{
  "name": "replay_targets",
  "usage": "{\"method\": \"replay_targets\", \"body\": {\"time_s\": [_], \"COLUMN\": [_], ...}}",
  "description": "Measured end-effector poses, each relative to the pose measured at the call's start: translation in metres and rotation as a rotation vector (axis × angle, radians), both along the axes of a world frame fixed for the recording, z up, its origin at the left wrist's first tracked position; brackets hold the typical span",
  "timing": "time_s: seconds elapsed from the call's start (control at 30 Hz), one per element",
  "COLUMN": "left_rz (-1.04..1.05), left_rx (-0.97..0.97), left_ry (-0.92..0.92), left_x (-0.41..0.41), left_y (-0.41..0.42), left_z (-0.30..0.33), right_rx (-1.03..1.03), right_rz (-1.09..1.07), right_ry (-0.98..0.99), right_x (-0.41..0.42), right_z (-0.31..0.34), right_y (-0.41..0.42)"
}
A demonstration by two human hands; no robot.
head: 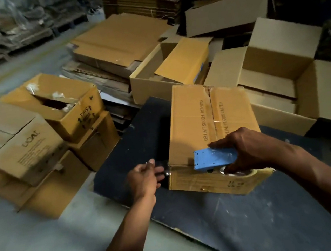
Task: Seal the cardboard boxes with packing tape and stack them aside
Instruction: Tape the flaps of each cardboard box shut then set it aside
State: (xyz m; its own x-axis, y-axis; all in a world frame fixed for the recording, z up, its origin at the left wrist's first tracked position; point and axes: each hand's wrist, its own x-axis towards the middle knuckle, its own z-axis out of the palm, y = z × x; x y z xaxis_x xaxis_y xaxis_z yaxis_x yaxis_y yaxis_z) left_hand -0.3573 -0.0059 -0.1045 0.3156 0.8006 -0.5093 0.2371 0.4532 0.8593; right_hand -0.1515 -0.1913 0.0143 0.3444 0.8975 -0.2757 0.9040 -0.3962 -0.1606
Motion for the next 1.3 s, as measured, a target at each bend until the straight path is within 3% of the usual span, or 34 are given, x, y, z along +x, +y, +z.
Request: {"method": "replay_targets", "body": {"time_s": [0.3, 0.67, 0.8, 0.9, 0.97, 1.03, 1.07, 1.13, 1.2, 1.23, 1.3], "left_rz": [-0.094, -0.322, -0.416, -0.374, -0.247, -0.099, -0.095, -0.292, -0.599, -0.699, -0.776], "left_rx": [-0.001, -0.694, -0.772, -0.738, -0.561, -0.123, 0.165, 0.801, 1.393, 1.615, 1.850], "left_ry": [0.085, 0.094, 0.145, 0.136, 0.185, 0.139, 0.031, -0.184, -0.184, -0.108, 0.019], "left_x": [0.001, 0.009, -0.005, -0.002, 0.001, 0.001, -0.001, -0.008, -0.001, 0.005, 0.014], "left_y": [0.005, 0.016, 0.009, 0.010, 0.019, 0.028, 0.027, 0.018, 0.009, 0.008, 0.013], "left_z": [-0.028, -0.058, -0.081, -0.086, -0.080, -0.069, -0.058, -0.029, -0.029, -0.042, -0.068], "right_rx": [-0.138, -0.281, -0.279, -0.283, -0.299, -0.304, -0.308, -0.305, -0.292, -0.288, -0.286], "right_rz": [-0.017, 0.003, -0.011, 0.004, 0.001, 0.015, 0.036, 0.089, 0.126, 0.148, 0.191], "right_ry": [-0.021, -0.163, -0.157, -0.157, -0.163, -0.181, -0.200, -0.229, -0.242, -0.250, -0.263], "right_x": [-0.007, -0.011, -0.009, -0.012, -0.012, -0.014, -0.016, -0.018, -0.019, -0.019, -0.020], "right_z": [0.000, -0.005, -0.004, -0.005, -0.004, -0.002, 0.000, 0.003, 0.005, 0.006, 0.007], "right_y": [0.026, 0.052, 0.049, 0.049, 0.051, 0.051, 0.051, 0.054, 0.058, 0.059, 0.056]}}
